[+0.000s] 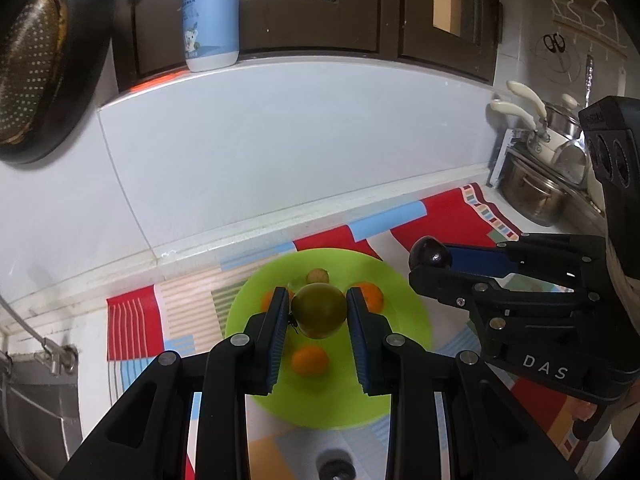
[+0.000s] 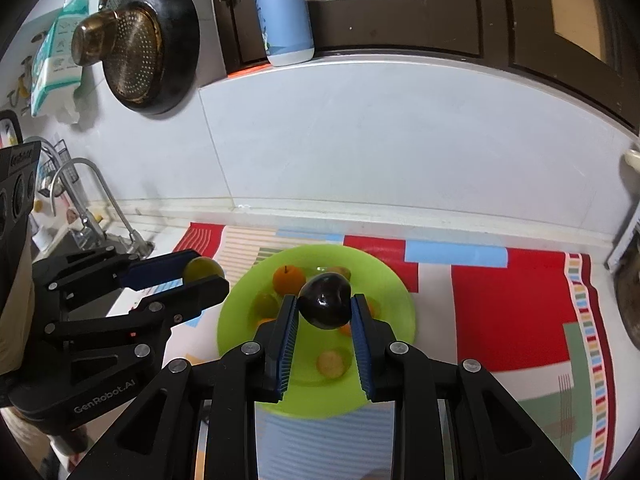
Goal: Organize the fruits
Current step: 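Carry the lime and dark plum onto the green plate and open both tools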
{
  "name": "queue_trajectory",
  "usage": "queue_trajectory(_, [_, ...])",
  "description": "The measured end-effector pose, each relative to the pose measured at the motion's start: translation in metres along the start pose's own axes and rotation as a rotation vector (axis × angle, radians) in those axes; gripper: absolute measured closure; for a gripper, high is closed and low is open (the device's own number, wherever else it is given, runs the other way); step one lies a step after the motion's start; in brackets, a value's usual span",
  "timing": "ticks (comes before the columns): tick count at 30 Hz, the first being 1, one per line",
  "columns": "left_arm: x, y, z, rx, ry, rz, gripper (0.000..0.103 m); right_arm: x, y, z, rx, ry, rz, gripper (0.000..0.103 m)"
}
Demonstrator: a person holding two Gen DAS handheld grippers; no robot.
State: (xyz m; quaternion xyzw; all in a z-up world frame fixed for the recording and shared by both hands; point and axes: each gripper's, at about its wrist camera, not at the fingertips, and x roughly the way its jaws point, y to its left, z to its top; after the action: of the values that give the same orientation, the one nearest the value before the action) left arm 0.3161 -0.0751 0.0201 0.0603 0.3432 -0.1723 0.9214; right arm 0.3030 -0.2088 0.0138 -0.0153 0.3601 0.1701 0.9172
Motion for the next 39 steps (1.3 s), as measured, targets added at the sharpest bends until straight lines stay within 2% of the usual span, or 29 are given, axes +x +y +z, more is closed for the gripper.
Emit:
queue_trajectory(11, [0.054, 0.017, 0.012, 0.019, 0.043, -0.011, 0.073, 0.053, -0.014, 0.015, -0.014, 0.071, 0.007, 0.075])
queue_trajectory(24, [0.109, 0.023, 0.014, 0.035, 0.094, -0.028, 0.073, 0.105, -0.032, 0.016, -0.006, 0.137, 0.008, 0.075])
queue_trajectory(34, [0.121, 0.021, 0.013, 0.043, 0.106, -0.03, 0.073, 0.122, -0.038, 0.014, 0.014, 0.155, 0.025, 0.075])
queue_trajectory(39, [0.115, 0.02, 0.012, 0.048, 0.094, -0.018, 0.066, 0.119, -0.043, 0.013, 0.026, 0.151, 0.021, 0.074])
